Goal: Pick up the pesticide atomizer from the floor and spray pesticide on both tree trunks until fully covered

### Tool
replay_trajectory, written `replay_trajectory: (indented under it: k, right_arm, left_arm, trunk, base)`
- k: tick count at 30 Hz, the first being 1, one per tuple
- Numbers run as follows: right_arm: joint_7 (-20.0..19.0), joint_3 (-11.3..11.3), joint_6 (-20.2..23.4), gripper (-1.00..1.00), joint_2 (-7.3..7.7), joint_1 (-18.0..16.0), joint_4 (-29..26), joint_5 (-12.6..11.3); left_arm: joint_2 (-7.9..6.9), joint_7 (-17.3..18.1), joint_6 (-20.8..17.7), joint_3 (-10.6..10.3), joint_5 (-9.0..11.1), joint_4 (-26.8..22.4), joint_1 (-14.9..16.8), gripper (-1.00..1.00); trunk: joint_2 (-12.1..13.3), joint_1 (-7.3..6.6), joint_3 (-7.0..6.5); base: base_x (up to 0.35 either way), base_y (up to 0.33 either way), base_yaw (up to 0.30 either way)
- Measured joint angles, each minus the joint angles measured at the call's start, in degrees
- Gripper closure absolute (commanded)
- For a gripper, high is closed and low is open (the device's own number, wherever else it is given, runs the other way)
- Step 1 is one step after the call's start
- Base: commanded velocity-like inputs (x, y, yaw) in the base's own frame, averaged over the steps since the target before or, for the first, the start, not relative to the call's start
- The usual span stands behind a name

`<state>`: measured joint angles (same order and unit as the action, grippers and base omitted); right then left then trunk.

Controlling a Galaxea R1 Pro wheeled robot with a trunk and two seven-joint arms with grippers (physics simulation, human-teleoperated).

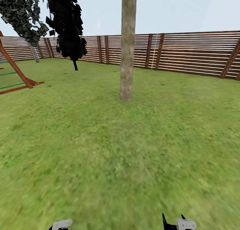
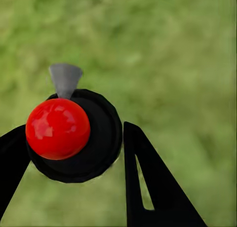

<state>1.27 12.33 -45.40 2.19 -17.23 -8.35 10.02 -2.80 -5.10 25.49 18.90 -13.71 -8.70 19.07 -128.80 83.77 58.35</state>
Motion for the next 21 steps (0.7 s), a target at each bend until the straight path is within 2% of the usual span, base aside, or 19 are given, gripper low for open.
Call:
replay_trajectory:
  k: [21]
  right_arm:
    - [-0.04, 0.02, 0.0, -1.0, 0.0, 0.0, 0.0, 0.0]
  left_arm:
    - [-0.01, 0.0, 0.0, 0.0, 0.0, 0.0, 0.0, 1.0]
  trunk:
    - [0.0, 0.0, 0.0]
  base:
    - [0.339, 0.0, 0.0]
